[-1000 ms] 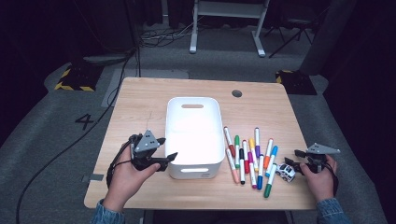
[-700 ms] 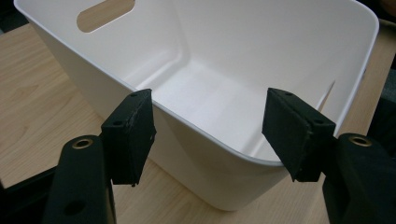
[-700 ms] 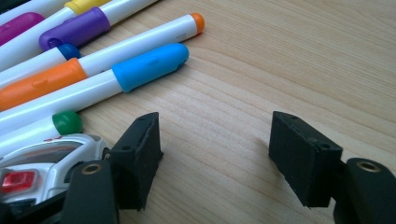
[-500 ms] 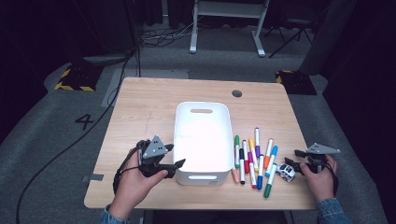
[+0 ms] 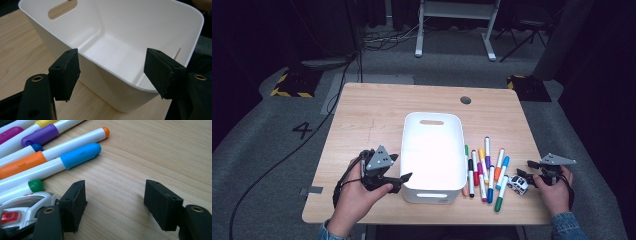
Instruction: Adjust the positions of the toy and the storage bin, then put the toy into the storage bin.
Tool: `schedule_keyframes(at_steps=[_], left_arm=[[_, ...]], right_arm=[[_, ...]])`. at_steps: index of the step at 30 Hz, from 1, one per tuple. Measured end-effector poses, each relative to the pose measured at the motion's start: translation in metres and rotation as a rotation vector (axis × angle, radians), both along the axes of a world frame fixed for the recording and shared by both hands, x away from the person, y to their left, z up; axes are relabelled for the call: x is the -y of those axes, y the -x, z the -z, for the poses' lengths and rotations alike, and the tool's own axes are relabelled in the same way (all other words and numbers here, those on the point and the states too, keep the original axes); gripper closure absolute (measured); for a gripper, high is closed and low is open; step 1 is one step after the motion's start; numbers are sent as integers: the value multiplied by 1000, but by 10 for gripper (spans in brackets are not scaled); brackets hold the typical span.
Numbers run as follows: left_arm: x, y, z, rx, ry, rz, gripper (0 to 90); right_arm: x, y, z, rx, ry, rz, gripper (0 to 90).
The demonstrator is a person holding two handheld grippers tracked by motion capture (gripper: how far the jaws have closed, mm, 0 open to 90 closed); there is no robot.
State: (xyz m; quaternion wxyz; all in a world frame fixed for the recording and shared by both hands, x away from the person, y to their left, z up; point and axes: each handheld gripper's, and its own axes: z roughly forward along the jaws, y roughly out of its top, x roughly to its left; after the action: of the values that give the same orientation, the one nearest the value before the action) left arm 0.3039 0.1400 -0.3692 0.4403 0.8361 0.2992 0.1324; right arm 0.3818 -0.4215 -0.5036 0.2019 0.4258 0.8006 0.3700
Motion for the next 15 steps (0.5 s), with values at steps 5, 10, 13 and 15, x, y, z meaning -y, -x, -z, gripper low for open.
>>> schedule_keyframes(at_steps=[5, 10, 13, 15], left_arm=[[-10, -8, -15, 38, -7, -26, 290], [-29, -20, -18, 83, -10, -74, 270], [-42, -28, -13, 100, -18, -100, 263], [-51, -34, -6, 102, -27, -114, 260]], right_arm=[[0, 0, 0, 0, 0, 0, 341], [1, 0, 0, 1, 4, -4, 341], [0, 0, 0, -1, 2, 0, 331], [-1, 0, 0, -5, 5, -4, 297]])
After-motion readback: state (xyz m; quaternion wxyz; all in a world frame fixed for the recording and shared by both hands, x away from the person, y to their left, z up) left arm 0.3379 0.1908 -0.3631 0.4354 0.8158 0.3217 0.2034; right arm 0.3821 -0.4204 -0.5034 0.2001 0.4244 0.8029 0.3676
